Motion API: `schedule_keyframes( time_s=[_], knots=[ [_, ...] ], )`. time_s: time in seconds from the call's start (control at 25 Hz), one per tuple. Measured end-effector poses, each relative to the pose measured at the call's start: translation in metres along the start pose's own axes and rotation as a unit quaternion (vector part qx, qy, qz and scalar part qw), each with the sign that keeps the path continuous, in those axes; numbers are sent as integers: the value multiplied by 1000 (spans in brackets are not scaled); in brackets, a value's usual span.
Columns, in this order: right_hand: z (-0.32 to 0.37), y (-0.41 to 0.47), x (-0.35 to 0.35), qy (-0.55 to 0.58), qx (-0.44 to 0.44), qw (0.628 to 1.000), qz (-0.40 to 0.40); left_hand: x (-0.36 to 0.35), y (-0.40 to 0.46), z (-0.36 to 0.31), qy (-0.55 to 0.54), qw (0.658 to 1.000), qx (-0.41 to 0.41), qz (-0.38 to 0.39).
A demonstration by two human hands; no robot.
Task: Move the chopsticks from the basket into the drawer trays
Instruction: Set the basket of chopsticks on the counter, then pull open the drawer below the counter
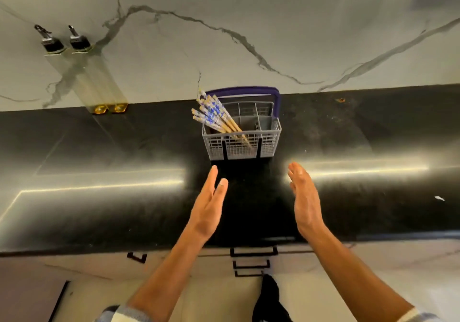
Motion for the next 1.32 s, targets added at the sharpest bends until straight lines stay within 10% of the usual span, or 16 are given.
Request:
schedule_keyframes(
  time_s=[0.44, 0.64, 0.88, 1.32],
  knots=[
    [-87, -133, -1, -172, 103, 980, -13, -9, -151, 27, 189, 977, -64, 71],
    [-143, -107, -14, -495, 108, 861, 45, -44, -146, 79, 357, 909, -67, 201],
    [-170, -52, -31, -632, 29, 768, 99, -97, -96, 134, 455, 842, 29, 289],
    [-181, -13, -52, -647, -11, 757, 90, -95, -74, 168, 460, 857, 117, 201]
  ],
)
Point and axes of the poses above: each hand's wrist, its own y-axis towards the middle knuckle, its own x-axis out of the back of the hand, z = x × y, the point moved 7 cm from there along y, towards the middle knuckle, and after that the axes turned 15 degrees about -x, right-handed, at the moved point
